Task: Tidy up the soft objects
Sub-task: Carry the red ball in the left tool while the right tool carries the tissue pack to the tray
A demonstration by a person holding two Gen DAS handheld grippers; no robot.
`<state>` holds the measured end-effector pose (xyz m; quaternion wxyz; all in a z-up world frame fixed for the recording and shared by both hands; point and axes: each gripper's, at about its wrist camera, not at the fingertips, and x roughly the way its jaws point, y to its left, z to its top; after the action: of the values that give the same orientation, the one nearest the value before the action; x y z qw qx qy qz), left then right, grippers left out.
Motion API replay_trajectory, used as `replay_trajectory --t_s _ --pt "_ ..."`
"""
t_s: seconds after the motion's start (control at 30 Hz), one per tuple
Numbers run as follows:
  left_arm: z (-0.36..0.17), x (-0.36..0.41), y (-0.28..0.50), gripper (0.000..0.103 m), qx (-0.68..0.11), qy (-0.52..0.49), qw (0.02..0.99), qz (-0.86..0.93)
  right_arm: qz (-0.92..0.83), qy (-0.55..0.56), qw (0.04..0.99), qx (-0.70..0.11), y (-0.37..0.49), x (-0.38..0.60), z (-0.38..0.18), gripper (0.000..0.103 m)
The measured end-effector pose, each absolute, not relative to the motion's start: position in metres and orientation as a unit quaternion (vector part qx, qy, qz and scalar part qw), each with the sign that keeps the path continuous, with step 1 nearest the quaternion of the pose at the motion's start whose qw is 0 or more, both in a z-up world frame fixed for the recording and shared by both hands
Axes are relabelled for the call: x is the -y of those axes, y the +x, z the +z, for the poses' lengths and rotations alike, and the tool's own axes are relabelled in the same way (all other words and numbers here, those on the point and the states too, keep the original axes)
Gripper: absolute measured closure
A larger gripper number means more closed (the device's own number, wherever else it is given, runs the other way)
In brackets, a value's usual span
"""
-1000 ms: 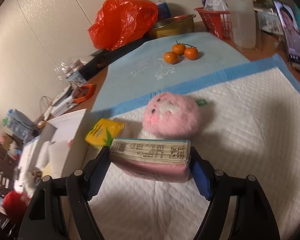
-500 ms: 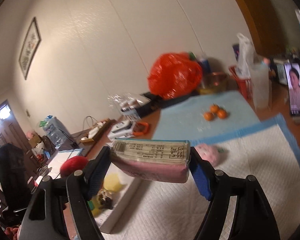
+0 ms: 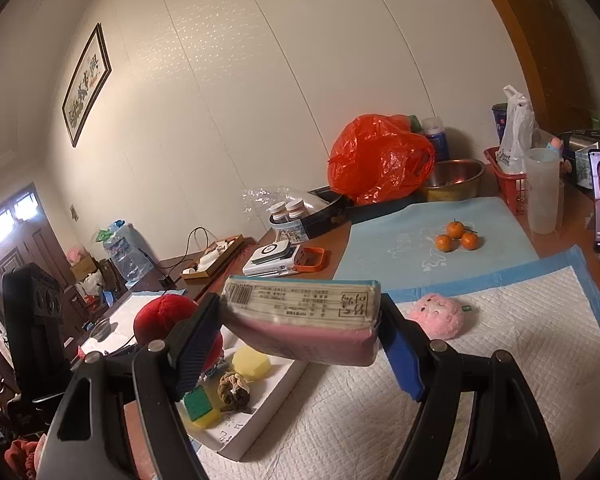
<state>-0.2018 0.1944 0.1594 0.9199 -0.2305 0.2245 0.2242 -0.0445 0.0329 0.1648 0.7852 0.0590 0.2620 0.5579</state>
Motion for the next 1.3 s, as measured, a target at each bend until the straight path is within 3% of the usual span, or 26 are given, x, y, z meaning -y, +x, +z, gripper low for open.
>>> replay_trajectory --t_s 1.3 --pt "0.155 -0.251 -0.276 0.051 -0.2 -0.252 0.912 0.255 0.563 0.043 0.779 -0.273 -0.086 -0.08 0.162 0.026"
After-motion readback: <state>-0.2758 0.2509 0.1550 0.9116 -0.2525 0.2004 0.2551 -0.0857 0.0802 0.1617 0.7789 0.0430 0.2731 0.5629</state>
